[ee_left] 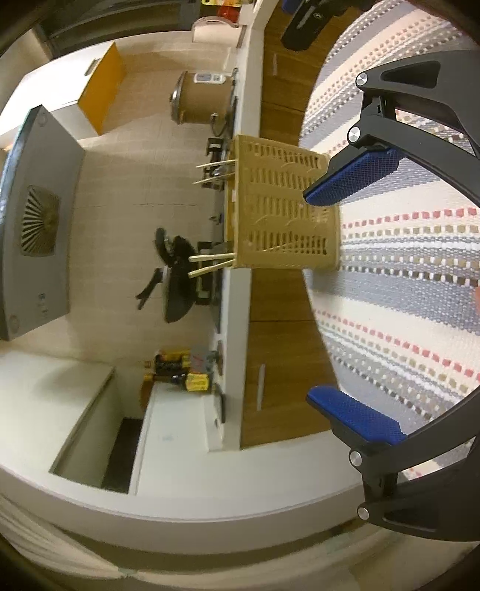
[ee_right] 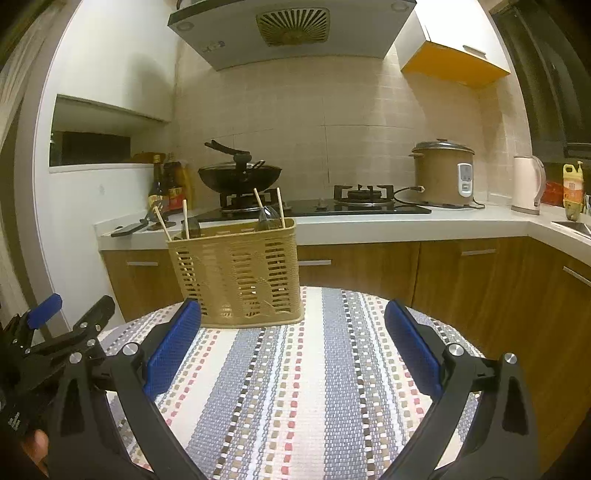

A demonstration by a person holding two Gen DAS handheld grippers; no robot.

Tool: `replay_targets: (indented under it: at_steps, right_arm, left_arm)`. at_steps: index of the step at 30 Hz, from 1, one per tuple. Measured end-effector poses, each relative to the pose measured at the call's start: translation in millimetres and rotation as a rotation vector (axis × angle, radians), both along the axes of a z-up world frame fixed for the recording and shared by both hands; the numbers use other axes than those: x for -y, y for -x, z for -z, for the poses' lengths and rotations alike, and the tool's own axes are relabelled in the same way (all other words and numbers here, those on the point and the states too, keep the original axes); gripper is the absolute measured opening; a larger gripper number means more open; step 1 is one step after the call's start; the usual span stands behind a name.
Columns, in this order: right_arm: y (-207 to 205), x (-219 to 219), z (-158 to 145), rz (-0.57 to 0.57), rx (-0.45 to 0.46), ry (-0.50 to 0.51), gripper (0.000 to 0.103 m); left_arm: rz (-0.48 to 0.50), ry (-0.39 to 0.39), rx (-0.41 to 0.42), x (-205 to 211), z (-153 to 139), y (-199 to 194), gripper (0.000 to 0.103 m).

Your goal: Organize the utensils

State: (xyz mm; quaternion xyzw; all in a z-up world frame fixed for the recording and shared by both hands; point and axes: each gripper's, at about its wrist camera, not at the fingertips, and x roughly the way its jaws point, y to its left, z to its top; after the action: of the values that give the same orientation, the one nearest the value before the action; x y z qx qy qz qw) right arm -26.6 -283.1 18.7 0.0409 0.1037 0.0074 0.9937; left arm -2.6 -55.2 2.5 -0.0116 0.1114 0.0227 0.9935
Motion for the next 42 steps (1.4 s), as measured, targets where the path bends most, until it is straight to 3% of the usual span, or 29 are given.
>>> replay_targets:
  at_steps: [9, 26, 35, 42]
  right_arm:
    - [-1, 6, 2, 0.014, -0.013, -0.01, 0.095]
    - [2, -8, 3, 0.021, 0.005, 0.063, 0.095]
    - [-1, 6, 3, 0.016, -0.022, -0.006, 0.095]
    - [-1, 5, 2, 0.02, -0.018, 0.001, 0.095]
  left_arm:
    - [0.009, -0.051, 0.002, 7, 3, 2, 0.095]
    - [0.007, -0.043, -0.013, 7, 4, 0, 0.095]
    - [0.01, -0.05, -0.017, 7, 4, -2, 0.095]
    - [0.009, -0.056, -0.015, 8, 5, -2, 0.095]
